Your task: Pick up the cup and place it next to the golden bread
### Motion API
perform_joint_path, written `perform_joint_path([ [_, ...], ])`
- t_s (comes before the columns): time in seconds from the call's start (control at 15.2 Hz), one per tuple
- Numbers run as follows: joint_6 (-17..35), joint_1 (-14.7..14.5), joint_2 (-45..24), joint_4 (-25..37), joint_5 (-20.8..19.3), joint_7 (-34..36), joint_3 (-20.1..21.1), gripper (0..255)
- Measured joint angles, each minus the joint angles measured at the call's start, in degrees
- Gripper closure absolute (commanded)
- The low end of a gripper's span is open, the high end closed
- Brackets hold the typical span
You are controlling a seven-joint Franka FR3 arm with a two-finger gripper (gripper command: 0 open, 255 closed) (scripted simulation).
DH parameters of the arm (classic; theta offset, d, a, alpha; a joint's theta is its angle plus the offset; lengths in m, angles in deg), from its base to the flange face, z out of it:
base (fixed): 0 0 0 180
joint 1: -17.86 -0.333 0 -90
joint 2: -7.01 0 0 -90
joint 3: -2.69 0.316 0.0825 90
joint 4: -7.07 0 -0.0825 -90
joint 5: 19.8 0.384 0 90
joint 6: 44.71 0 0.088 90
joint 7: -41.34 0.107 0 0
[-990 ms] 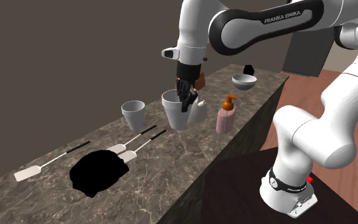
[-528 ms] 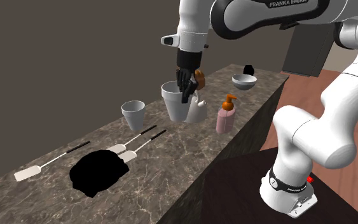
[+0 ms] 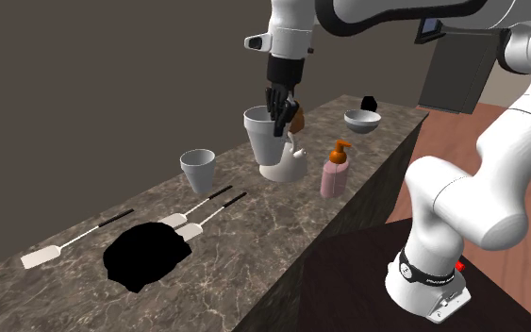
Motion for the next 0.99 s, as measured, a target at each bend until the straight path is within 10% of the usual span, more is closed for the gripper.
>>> perform_joint_path([
  [0.99, -2.9, 4.8, 0.8, 5.8, -6.8, -19.9, -16.6, 255],
])
